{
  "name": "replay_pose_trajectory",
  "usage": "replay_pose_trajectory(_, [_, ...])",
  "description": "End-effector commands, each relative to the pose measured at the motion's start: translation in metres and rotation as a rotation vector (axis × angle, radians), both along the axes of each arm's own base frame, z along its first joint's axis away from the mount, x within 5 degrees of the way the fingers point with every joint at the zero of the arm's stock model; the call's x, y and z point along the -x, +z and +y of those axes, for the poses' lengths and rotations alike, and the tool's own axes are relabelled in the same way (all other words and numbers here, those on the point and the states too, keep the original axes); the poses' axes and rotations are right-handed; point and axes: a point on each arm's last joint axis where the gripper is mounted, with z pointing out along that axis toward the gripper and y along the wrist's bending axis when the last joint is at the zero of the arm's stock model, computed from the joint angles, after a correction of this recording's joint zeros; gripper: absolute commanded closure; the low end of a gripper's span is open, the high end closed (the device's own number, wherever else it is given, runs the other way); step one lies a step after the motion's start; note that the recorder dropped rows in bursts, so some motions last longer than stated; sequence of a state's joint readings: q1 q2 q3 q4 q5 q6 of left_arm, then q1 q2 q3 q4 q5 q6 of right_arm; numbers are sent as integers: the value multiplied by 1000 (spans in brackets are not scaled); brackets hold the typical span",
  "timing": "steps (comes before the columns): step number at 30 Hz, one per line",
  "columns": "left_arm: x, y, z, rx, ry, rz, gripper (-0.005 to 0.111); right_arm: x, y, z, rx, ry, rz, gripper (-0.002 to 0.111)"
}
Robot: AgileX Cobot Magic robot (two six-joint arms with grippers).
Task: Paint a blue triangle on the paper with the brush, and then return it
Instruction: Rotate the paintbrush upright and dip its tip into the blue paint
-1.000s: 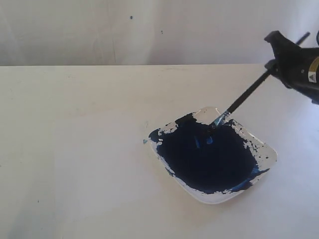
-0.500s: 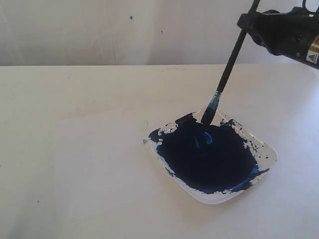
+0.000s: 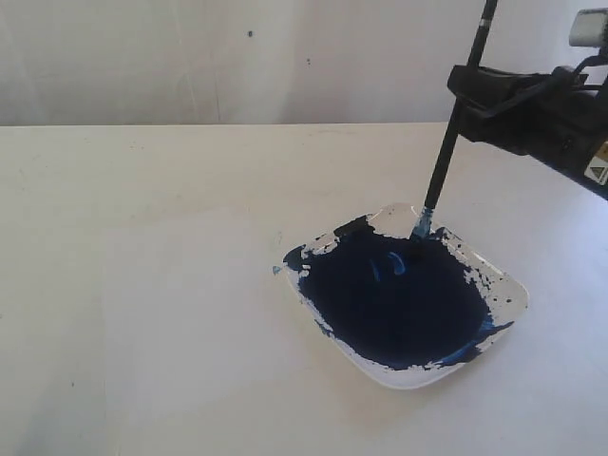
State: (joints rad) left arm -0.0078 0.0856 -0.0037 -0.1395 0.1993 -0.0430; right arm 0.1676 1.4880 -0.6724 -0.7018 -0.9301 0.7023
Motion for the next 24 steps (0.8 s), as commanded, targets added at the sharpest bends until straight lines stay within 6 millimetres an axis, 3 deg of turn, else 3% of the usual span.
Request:
replay_pose_trajectory(1, [0, -2, -1, 8, -4, 10, 107, -3, -10, -3, 3, -15, 27, 106])
replay_pose_trajectory(7, [0, -2, -1, 8, -4, 10, 107, -7, -21, -2, 17, -22, 70, 106])
replay_pose_trajectory(12, [0, -2, -1, 8, -4, 10, 107, -6, -18, -1, -3, -6, 48, 106])
replay_pose_trajectory(18, [0, -2, -1, 8, -4, 10, 107, 2, -11, 7, 29, 117, -100, 106])
replay_pose_trajectory(24, [0, -2, -1, 8, -4, 10, 107, 10, -16, 13, 130, 222, -131, 106])
